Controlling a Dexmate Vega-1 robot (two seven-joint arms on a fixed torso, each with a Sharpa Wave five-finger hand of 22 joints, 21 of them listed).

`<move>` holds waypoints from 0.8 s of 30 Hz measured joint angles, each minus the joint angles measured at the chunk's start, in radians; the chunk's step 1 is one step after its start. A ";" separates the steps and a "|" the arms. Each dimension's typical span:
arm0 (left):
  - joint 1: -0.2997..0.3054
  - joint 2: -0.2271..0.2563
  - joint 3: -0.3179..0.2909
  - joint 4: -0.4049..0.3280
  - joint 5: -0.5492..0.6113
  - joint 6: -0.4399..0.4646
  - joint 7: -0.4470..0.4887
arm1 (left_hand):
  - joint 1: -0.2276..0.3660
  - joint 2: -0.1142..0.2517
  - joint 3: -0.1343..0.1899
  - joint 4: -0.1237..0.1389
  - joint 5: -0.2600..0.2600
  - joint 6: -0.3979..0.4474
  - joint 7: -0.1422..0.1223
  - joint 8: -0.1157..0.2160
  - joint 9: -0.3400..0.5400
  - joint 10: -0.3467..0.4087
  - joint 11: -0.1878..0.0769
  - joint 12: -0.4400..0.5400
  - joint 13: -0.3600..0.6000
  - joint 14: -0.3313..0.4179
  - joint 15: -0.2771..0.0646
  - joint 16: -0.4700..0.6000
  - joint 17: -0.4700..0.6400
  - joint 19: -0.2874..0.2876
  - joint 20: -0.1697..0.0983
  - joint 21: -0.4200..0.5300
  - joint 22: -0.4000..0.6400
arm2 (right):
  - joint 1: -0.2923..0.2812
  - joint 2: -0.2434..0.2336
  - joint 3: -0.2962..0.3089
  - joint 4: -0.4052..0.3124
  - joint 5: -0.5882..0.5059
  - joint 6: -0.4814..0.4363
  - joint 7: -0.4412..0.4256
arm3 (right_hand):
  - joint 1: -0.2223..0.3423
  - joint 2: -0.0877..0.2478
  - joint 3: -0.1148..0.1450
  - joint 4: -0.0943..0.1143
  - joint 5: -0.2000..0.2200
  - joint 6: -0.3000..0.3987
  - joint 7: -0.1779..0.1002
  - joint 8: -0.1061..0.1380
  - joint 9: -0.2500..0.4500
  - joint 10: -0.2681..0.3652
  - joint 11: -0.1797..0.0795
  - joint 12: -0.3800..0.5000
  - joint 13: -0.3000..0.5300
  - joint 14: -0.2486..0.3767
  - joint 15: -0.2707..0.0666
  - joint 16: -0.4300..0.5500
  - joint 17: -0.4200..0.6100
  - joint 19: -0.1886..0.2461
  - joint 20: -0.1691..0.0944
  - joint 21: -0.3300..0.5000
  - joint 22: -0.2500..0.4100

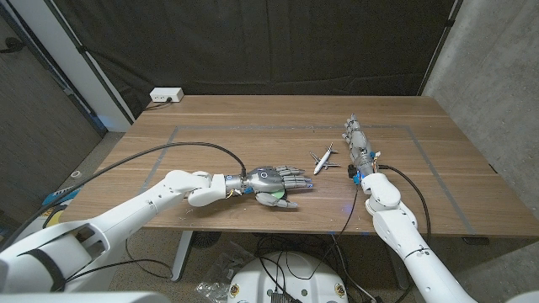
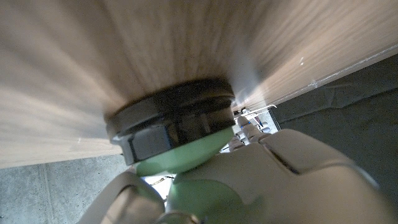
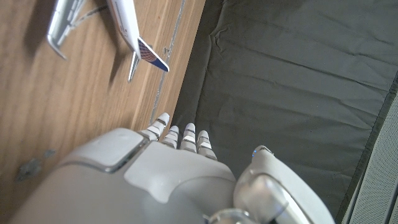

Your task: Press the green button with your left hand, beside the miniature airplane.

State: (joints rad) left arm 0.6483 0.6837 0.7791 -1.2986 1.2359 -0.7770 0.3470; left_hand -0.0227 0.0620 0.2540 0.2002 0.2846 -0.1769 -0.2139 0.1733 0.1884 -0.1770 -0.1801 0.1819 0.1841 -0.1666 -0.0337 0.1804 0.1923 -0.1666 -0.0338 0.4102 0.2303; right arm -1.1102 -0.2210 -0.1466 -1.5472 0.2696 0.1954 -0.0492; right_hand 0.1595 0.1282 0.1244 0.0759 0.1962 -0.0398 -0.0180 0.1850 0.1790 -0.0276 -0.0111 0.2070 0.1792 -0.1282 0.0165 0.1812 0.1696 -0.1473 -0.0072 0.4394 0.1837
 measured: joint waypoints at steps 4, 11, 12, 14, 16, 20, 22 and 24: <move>-0.027 -0.010 0.030 0.040 -0.008 -0.001 0.000 | 0.001 -0.001 0.000 0.000 0.000 0.000 0.000 0.000 0.005 0.004 0.004 0.000 0.000 0.000 0.000 0.000 0.001 0.000 0.000 -0.004 0.004 | 0.006 0.003 0.001 0.010 -0.002 0.008 -0.006 | 0.000 0.000 0.000 0.000 0.000 0.000 0.000 0.000 0.000 0.000 0.000 0.000 0.000 0.000 0.000 0.000 0.000 0.000 0.000 0.000 0.000; -0.032 -0.015 0.036 0.052 -0.037 0.000 0.000 | 0.004 -0.004 0.000 0.000 0.000 0.000 0.000 0.000 0.005 0.005 0.005 0.000 0.000 0.000 0.000 0.000 0.001 0.000 0.000 -0.004 0.005 | 0.016 0.008 0.003 0.025 -0.002 0.011 -0.006 | 0.000 0.000 0.000 0.000 0.000 0.000 0.000 0.000 0.000 0.000 0.000 0.000 0.000 0.000 0.000 0.000 0.000 0.000 0.000 0.000 0.000; -0.032 -0.015 0.036 0.052 -0.038 0.000 0.000 | 0.004 -0.004 0.000 0.000 0.000 0.000 0.000 0.000 0.005 0.005 0.005 0.000 0.000 0.000 0.000 0.000 0.001 0.000 0.000 -0.004 0.005 | 0.016 0.008 0.003 0.025 -0.002 0.011 -0.006 | 0.000 0.000 0.000 0.000 0.000 0.000 0.000 0.000 0.000 0.000 0.000 0.000 0.000 0.000 0.000 0.000 0.000 0.000 0.000 0.000 0.000; -0.032 -0.015 0.036 0.052 -0.052 0.014 -0.001 | 0.004 -0.004 0.000 0.000 -0.004 0.000 0.000 0.000 0.005 0.005 0.005 0.005 0.000 0.000 0.000 0.000 0.001 0.000 0.000 -0.004 0.005 | 0.019 0.010 0.004 0.029 -0.002 0.011 -0.006 | 0.000 0.000 0.000 0.000 0.000 0.000 0.000 0.000 0.000 0.000 0.000 0.000 0.000 0.000 0.000 0.000 0.000 0.000 0.000 0.000 0.000; -0.016 -0.016 0.005 0.039 -0.064 0.028 -0.022 | 0.004 -0.004 0.000 0.000 -0.004 0.000 0.000 0.005 0.005 0.005 0.005 0.008 0.000 0.000 0.000 0.005 0.001 0.000 0.000 -0.004 0.005 | 0.021 0.011 0.004 0.032 -0.002 0.016 -0.006 | 0.000 0.000 0.000 0.000 0.000 0.000 0.000 0.000 0.000 0.000 0.000 0.000 0.000 0.000 0.000 0.000 0.000 0.000 0.000 0.000 0.000; -0.006 -0.015 -0.036 0.005 -0.090 0.044 -0.124 | 0.005 -0.003 0.000 0.000 -0.004 0.000 0.000 0.005 0.005 0.005 0.005 0.014 0.000 0.000 0.000 0.005 0.001 0.000 0.000 0.004 0.009 | 0.023 0.013 0.005 0.036 -0.002 0.023 -0.006 | 0.000 0.000 0.000 0.000 0.000 0.000 0.000 0.000 0.000 0.000 0.000 0.000 0.000 0.000 0.000 0.000 0.000 0.000 0.000 0.000 0.000; 0.001 -0.013 -0.054 -0.007 -0.099 0.052 -0.124 | 0.007 -0.001 0.000 0.000 -0.004 0.000 0.000 0.014 0.005 0.005 0.005 0.015 0.000 0.000 0.000 0.013 0.001 0.000 0.000 0.008 0.009 | 0.024 0.014 0.006 0.038 -0.002 0.025 -0.006 | 0.000 0.000 0.000 0.000 0.000 0.000 0.000 0.000 0.000 0.000 0.000 0.000 0.000 0.000 0.000 0.000 0.000 0.000 0.000 0.000 0.000; 0.006 -0.012 -0.070 -0.018 -0.105 0.054 -0.116 | 0.007 -0.001 0.000 0.000 -0.004 0.000 0.000 0.016 0.005 0.005 0.005 0.020 0.000 0.000 0.000 0.013 0.001 0.000 0.000 0.014 0.009 | 0.024 0.015 0.006 0.039 -0.002 0.028 -0.006 | 0.000 0.000 0.000 0.000 0.000 0.000 0.000 0.000 0.000 0.000 0.000 0.000 0.000 0.000 0.000 0.000 0.000 0.000 0.000 0.000 0.000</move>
State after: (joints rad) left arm 0.6545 0.6715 0.7088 -1.3163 1.1311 -0.7231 0.2310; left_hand -0.0155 0.0613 0.2541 0.2001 0.2809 -0.1769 -0.2139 0.1894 0.1934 -0.1717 -0.1749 0.2017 0.1839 -0.1666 -0.0337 0.1931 0.1934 -0.1665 -0.0338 0.4241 0.2396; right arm -1.0860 -0.2060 -0.1407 -1.5086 0.2679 0.2230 -0.0550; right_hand 0.1595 0.1282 0.1244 0.0759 0.1962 -0.0397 -0.0179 0.1850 0.1790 -0.0276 -0.0111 0.2071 0.1792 -0.1282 0.0165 0.1812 0.1696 -0.1473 -0.0072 0.4395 0.1837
